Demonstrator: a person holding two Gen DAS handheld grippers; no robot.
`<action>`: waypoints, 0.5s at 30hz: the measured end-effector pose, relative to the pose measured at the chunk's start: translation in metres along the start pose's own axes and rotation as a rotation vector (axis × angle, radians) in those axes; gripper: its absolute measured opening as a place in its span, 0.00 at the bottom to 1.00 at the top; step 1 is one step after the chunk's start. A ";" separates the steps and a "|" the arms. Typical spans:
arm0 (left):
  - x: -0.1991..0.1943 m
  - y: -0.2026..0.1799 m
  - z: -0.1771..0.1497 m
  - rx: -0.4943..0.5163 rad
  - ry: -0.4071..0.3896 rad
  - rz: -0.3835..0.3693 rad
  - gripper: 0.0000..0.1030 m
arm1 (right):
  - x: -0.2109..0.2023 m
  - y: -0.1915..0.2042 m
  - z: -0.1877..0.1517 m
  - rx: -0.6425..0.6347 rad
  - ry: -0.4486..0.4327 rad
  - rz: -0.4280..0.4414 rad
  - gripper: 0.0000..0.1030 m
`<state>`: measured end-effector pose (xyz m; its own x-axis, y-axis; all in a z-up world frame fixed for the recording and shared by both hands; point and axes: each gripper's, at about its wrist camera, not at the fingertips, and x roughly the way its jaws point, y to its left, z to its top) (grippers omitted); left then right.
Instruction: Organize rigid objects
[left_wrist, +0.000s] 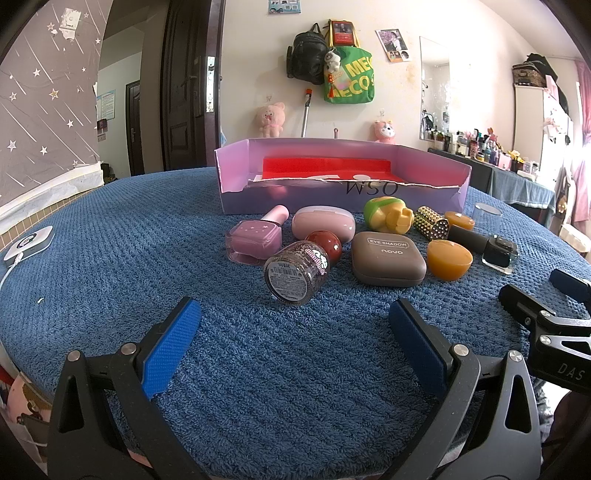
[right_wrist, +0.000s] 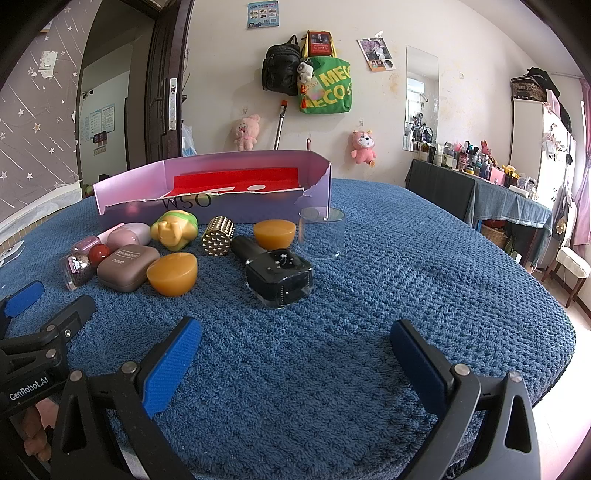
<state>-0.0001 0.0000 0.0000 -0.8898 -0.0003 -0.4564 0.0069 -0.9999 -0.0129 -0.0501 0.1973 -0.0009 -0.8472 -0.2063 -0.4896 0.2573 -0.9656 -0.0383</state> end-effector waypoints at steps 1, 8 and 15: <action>0.000 0.000 0.000 0.000 0.000 0.000 1.00 | 0.000 0.000 0.000 0.000 0.001 0.000 1.00; 0.000 0.000 0.000 -0.001 0.001 -0.001 1.00 | 0.000 -0.001 0.001 0.003 0.005 0.000 1.00; 0.000 0.001 0.004 0.001 0.034 -0.015 1.00 | -0.001 -0.001 0.001 0.001 0.012 0.001 1.00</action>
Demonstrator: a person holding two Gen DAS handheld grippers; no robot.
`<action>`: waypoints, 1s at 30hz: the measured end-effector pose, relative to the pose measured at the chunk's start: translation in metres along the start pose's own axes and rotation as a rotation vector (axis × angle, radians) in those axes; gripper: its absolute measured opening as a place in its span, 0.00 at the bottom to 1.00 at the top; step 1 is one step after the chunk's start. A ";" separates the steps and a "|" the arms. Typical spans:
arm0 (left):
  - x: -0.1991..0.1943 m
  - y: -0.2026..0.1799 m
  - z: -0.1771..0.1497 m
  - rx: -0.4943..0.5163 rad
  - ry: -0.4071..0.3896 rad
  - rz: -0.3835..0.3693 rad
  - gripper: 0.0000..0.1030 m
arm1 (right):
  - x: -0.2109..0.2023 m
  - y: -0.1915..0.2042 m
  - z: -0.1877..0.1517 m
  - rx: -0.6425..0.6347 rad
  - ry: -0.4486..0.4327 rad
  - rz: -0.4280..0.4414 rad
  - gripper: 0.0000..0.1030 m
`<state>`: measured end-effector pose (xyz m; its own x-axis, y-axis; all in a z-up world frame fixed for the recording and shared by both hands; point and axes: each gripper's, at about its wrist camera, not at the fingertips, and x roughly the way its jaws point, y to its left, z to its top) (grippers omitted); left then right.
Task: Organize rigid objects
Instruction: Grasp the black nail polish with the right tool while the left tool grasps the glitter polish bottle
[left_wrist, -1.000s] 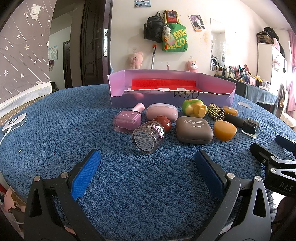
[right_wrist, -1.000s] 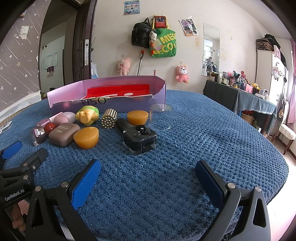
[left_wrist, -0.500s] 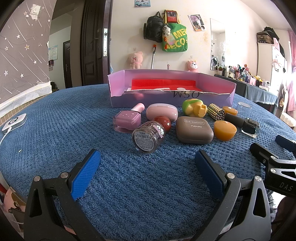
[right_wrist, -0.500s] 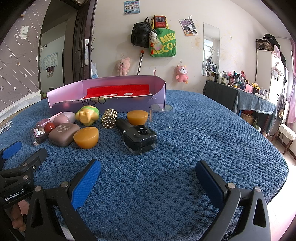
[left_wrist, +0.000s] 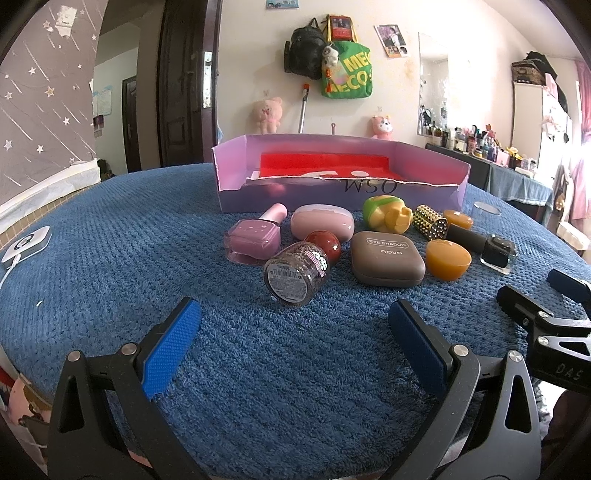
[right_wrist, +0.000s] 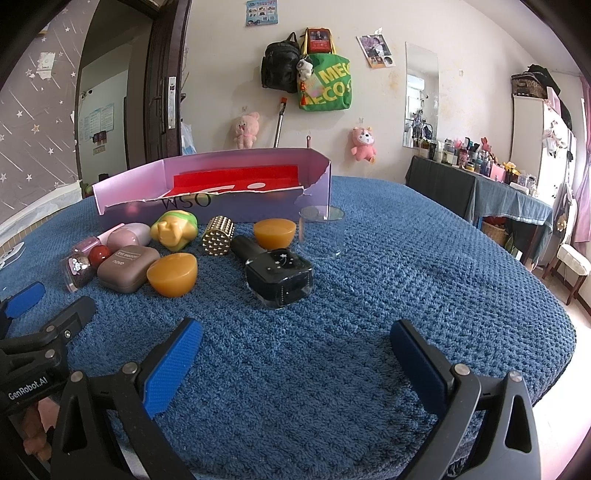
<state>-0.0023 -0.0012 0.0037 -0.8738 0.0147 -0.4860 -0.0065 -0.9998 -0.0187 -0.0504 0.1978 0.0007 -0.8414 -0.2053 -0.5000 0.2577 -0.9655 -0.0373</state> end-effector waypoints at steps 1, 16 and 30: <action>0.002 0.004 0.004 -0.004 0.005 -0.003 1.00 | 0.000 0.001 0.000 -0.004 0.001 -0.002 1.00; 0.007 0.012 0.046 0.017 0.026 0.052 1.00 | 0.011 -0.024 0.043 -0.003 0.050 0.043 1.00; 0.029 0.029 0.055 0.019 0.155 -0.066 0.75 | 0.042 -0.016 0.051 -0.079 0.185 0.132 0.85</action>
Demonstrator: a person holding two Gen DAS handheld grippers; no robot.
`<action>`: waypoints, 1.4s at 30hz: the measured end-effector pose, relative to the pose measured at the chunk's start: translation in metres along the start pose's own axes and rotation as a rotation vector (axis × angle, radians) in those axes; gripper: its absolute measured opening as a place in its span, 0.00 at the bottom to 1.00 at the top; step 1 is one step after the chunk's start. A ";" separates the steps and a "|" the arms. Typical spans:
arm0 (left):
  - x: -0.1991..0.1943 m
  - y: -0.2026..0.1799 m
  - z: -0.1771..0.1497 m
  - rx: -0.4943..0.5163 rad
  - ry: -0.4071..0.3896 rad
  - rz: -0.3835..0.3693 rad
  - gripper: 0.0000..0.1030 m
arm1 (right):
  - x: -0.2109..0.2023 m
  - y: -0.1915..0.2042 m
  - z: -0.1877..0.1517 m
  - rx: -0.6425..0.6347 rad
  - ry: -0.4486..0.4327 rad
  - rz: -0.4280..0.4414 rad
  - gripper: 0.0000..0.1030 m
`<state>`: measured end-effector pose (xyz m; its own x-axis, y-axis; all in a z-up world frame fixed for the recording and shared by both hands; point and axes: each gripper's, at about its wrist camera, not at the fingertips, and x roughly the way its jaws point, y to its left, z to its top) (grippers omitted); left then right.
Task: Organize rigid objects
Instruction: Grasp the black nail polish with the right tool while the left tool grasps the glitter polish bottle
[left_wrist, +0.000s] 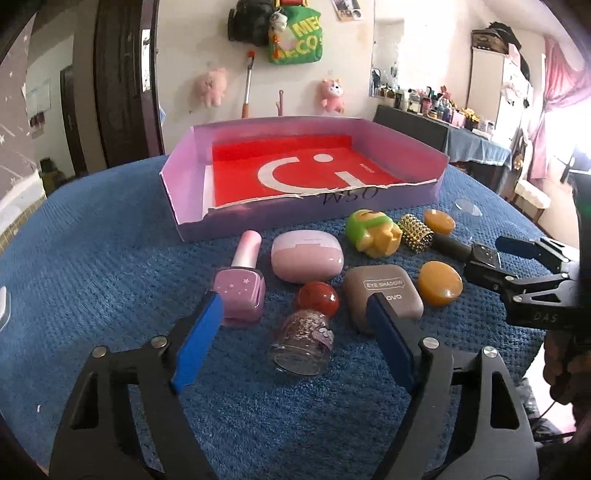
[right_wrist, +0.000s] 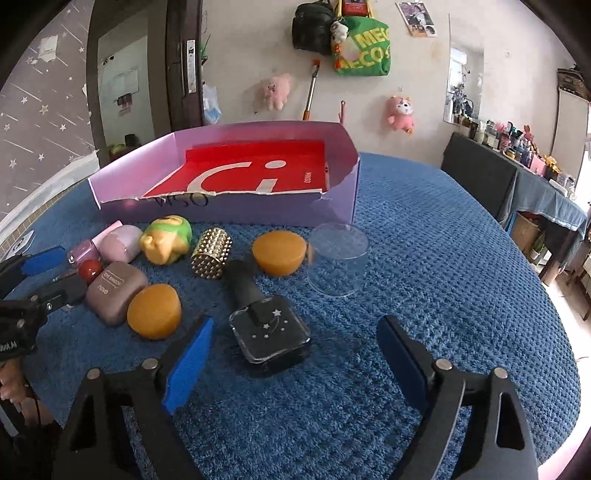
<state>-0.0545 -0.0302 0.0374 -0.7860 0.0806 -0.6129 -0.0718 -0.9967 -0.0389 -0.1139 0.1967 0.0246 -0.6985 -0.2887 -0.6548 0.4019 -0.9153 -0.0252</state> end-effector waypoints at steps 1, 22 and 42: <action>0.000 0.001 0.000 0.002 0.000 0.000 0.73 | 0.000 0.001 0.000 -0.001 0.002 0.001 0.84; -0.005 -0.005 0.001 0.058 0.036 -0.067 0.51 | 0.007 0.000 0.006 -0.005 0.035 0.044 0.71; 0.015 -0.006 0.000 0.055 0.108 -0.081 0.28 | 0.005 0.005 0.004 -0.035 0.019 0.096 0.43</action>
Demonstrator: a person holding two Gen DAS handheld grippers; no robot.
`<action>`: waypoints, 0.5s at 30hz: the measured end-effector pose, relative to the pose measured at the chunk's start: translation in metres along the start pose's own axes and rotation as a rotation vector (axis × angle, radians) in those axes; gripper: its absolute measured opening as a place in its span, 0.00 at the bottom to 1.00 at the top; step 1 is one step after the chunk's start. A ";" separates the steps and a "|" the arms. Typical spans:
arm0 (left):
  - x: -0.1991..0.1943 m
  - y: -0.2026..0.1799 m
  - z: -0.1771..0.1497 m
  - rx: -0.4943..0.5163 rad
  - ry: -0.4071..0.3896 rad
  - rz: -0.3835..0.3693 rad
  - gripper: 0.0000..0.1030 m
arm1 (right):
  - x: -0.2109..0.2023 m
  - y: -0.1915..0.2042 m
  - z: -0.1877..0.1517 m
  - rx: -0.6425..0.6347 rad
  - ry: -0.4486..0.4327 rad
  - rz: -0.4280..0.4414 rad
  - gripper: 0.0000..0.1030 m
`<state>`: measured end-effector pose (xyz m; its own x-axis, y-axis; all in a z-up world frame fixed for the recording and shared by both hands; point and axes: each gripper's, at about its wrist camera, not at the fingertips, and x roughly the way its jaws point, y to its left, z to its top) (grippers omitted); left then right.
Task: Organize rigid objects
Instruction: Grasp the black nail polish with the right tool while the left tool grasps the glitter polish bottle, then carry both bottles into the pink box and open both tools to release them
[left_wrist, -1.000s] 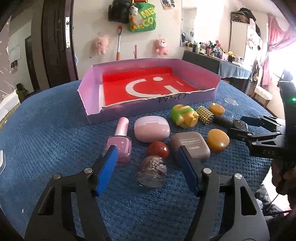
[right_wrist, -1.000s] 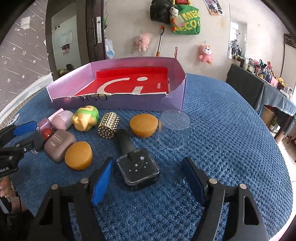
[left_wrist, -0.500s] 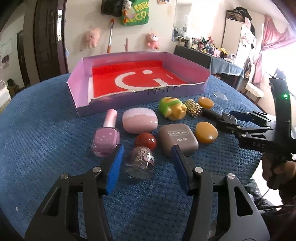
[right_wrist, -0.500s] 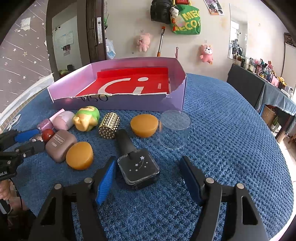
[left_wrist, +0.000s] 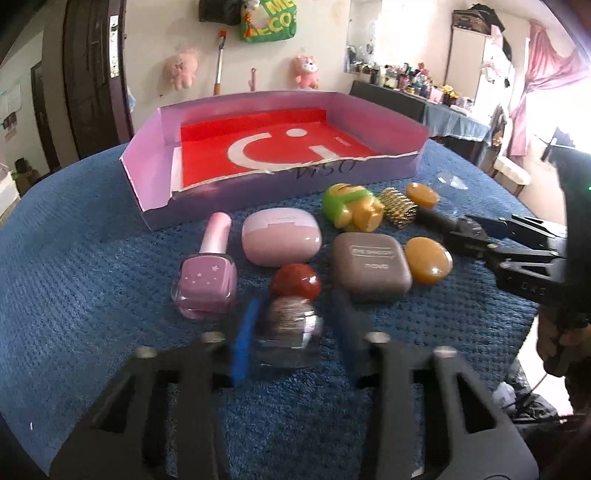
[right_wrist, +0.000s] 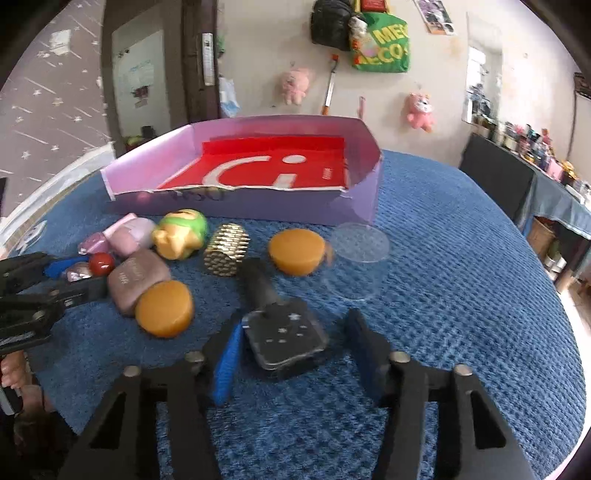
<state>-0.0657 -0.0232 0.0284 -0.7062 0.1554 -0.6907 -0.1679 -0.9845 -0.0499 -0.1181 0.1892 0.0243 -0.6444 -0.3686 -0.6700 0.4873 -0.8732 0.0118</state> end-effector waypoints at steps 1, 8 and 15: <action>-0.001 0.000 0.000 -0.004 -0.004 -0.002 0.28 | -0.001 0.001 -0.001 -0.005 -0.004 -0.008 0.43; -0.017 -0.006 0.005 -0.005 -0.041 -0.016 0.28 | -0.021 0.001 0.004 0.026 -0.067 0.041 0.42; -0.020 -0.009 0.008 -0.001 -0.049 -0.023 0.28 | -0.028 0.002 0.009 0.023 -0.082 0.049 0.42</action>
<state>-0.0552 -0.0171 0.0486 -0.7352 0.1813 -0.6532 -0.1831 -0.9809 -0.0661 -0.1046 0.1944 0.0500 -0.6666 -0.4348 -0.6055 0.5062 -0.8603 0.0605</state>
